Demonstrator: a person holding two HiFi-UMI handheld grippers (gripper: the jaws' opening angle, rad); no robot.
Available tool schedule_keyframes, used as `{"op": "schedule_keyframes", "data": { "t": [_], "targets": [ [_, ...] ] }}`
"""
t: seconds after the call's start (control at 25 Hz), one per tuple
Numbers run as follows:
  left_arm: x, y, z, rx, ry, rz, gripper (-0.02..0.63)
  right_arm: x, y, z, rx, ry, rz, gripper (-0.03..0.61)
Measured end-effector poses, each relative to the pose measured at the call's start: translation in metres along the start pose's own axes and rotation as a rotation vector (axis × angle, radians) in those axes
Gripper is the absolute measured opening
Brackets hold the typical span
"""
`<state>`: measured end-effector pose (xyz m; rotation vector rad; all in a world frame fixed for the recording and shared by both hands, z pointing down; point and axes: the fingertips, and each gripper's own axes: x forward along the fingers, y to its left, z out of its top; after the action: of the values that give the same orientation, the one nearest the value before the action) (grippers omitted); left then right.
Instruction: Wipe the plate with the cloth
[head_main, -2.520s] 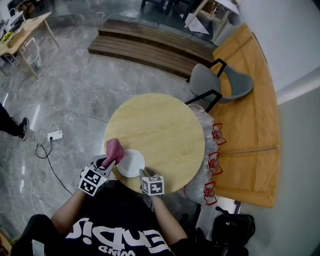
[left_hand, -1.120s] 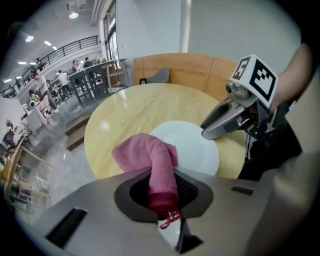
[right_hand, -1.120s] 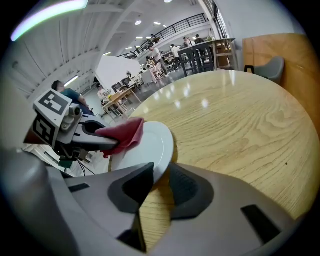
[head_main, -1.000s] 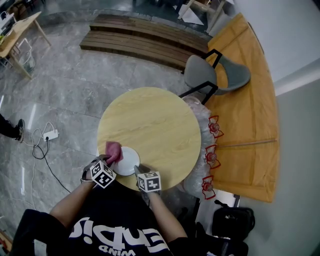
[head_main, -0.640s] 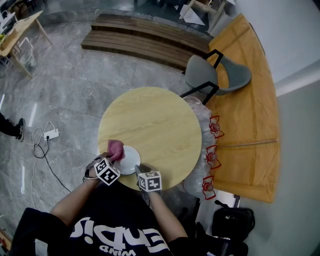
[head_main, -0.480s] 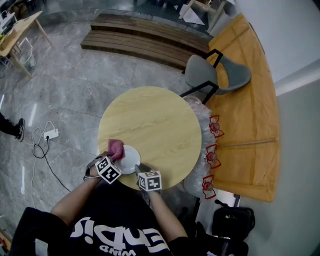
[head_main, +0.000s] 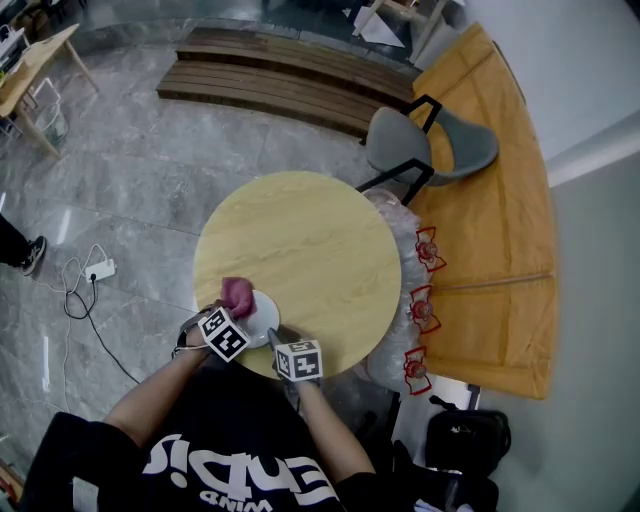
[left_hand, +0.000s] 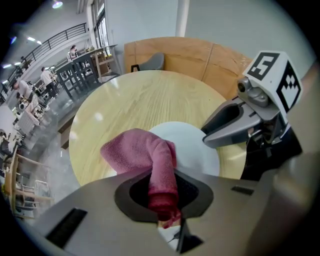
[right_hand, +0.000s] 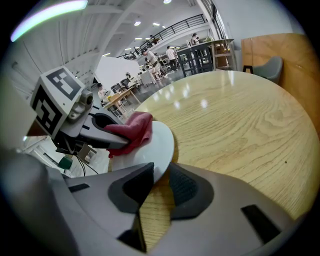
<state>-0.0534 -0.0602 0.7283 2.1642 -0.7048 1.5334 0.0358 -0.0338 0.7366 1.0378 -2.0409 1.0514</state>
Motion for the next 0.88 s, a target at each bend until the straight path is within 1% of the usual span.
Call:
{"op": "schedule_keyframes", "data": {
  "t": [0.56,0.88],
  "targets": [
    [0.009,-0.01,0.02,-0.009,-0.02,-0.054,0.052,0.0,-0.001,0.0,0.039,-0.018,-0.002,0.107],
    [0.013,-0.018,0.037,-0.027,-0.036,-0.113,0.052,0.0,-0.002,0.0,0.067,-0.035,-0.001,0.103]
  ]
}}
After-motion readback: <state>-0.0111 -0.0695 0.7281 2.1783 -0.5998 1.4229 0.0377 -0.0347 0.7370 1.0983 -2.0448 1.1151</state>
